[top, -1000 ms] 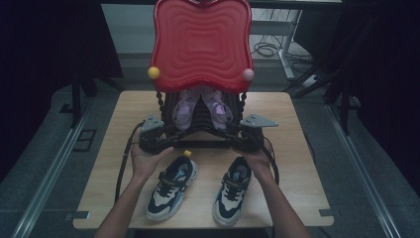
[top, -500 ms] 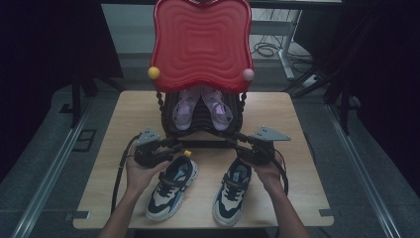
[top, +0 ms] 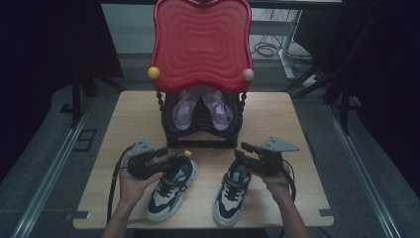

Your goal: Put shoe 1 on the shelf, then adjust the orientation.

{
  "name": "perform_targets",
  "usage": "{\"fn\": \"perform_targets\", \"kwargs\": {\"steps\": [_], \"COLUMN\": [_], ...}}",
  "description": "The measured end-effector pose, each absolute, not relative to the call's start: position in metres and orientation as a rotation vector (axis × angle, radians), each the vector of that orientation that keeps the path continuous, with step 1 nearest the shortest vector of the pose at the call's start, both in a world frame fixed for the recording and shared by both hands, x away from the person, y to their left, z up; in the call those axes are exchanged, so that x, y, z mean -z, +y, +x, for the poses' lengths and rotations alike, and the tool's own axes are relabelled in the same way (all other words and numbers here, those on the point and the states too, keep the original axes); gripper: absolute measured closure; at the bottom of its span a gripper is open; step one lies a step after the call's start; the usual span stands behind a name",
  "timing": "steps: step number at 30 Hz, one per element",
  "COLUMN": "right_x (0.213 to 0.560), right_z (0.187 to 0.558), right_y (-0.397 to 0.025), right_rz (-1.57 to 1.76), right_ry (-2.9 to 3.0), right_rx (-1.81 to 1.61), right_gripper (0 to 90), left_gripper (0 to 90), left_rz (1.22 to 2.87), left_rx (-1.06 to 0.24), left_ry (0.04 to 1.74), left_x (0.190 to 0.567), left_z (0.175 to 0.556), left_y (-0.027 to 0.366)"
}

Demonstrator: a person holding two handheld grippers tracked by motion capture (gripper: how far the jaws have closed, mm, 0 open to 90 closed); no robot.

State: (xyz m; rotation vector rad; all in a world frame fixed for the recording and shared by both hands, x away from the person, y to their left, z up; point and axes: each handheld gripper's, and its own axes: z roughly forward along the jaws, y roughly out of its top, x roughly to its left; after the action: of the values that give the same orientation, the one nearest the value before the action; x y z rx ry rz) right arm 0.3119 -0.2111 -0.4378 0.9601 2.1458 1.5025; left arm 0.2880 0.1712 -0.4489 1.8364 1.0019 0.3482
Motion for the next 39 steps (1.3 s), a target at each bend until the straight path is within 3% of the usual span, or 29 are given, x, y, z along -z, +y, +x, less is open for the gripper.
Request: {"fn": "perform_targets", "kwargs": {"steps": [24,39], "right_x": [0.441,0.443], "right_z": [0.297,0.295], "right_y": [-0.231,-0.249], "right_rz": [0.986,1.068], "right_ry": [2.166,2.111], "right_rx": [-1.508,-1.517], "right_gripper": [54.7,54.3], "left_gripper": [56.6,85.6], "left_rz": [1.841,1.855], "left_rx": [-0.293,-0.207], "left_ry": [1.014,1.008], "left_x": [0.447,0.441], "left_z": [0.269,0.253], "left_y": [0.184,0.181]}}
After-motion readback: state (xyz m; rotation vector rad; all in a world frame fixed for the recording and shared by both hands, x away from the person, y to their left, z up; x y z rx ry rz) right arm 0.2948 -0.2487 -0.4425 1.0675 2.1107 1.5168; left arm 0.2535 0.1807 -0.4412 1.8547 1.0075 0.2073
